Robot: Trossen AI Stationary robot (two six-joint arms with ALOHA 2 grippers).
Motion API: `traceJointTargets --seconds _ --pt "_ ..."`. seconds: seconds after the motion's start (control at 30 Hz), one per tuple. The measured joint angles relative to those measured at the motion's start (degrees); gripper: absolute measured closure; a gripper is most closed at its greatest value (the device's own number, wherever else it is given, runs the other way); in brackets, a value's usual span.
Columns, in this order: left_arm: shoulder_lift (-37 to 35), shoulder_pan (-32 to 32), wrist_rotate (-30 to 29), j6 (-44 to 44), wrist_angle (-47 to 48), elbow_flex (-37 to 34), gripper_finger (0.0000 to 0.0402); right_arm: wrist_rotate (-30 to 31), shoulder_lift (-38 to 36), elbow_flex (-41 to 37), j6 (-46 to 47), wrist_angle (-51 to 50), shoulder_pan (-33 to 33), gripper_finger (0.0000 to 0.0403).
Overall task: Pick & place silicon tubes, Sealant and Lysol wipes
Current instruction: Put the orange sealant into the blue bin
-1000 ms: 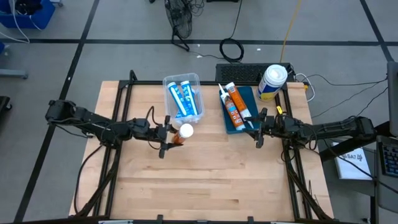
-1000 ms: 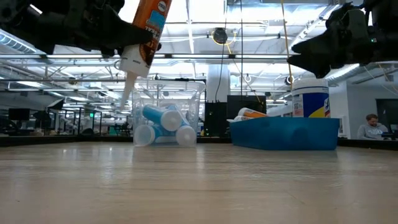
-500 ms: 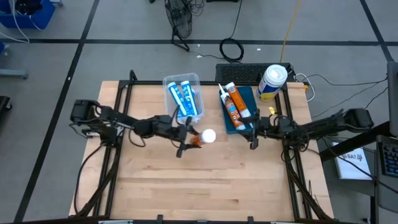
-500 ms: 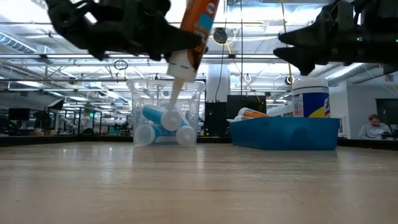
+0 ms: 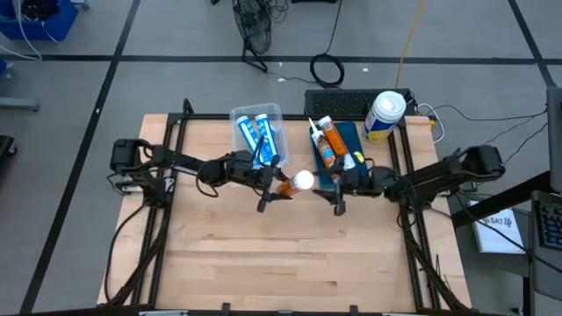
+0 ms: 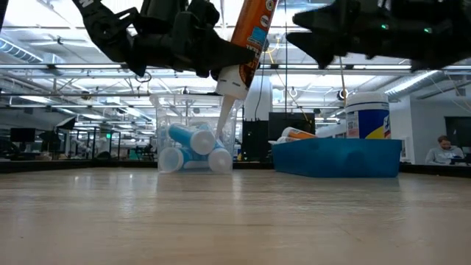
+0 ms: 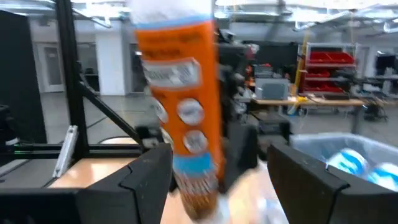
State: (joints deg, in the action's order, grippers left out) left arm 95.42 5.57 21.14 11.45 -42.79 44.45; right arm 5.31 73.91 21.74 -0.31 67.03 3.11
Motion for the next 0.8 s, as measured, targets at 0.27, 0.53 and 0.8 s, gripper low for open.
traceJointTargets --seconds 0.27,0.53,0.8 --pt "0.0 -0.1 0.1 0.1 1.6 0.0 0.0193 -7.0 8.9 9.9 -0.4 0.0 0.0 0.0161" --pt "0.0 -0.1 0.3 0.5 3.3 -0.1 0.0194 -7.1 15.8 15.7 -0.8 0.3 0.0 0.0161" --pt "0.0 -0.1 0.1 0.5 4.0 -0.1 0.0195 -8.3 16.2 16.4 -0.3 0.0 0.0 0.0161"
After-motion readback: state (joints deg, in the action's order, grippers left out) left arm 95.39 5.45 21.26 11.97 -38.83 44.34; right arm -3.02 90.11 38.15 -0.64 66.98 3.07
